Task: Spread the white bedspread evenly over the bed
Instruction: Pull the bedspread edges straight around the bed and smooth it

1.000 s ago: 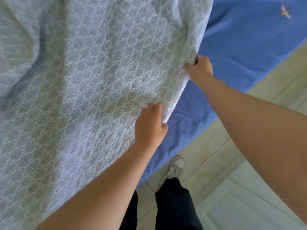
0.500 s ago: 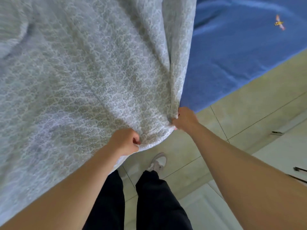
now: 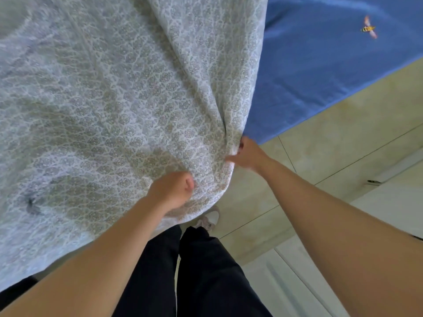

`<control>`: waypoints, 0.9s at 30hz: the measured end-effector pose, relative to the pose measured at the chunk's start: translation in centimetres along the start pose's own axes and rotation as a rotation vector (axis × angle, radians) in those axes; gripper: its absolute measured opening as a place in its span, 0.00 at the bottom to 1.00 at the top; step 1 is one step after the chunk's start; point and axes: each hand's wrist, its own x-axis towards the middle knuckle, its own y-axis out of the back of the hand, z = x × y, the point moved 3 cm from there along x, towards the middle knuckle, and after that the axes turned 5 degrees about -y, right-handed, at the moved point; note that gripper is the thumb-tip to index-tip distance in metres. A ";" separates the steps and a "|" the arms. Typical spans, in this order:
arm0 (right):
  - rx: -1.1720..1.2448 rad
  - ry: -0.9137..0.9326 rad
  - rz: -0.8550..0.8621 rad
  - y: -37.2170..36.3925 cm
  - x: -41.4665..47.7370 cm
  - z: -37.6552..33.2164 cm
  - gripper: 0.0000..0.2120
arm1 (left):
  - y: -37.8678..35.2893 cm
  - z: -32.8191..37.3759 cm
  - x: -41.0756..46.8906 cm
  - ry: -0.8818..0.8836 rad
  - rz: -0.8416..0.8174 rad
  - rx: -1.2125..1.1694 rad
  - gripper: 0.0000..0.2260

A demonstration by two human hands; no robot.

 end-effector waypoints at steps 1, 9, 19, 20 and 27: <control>0.106 -0.006 0.039 1.0 0.7 -0.8 0.14 | 1.1 1.1 0.4 -0.032 0.104 -0.027 0.05; 0.547 0.100 0.392 8.9 6.4 -5.9 0.18 | 7.5 9.1 7.2 -0.309 0.640 -0.119 0.18; 0.510 0.114 0.107 13.2 11.7 -14.2 0.26 | 12.0 12.4 17.3 0.060 0.523 -0.129 0.32; 0.466 0.129 0.069 13.1 11.9 -15.1 0.26 | 12.9 11.8 17.8 0.094 0.544 -0.157 0.23; 0.475 0.087 0.223 14.5 15.4 -17.9 0.22 | 14.8 6.6 18.0 0.154 0.617 -0.757 0.13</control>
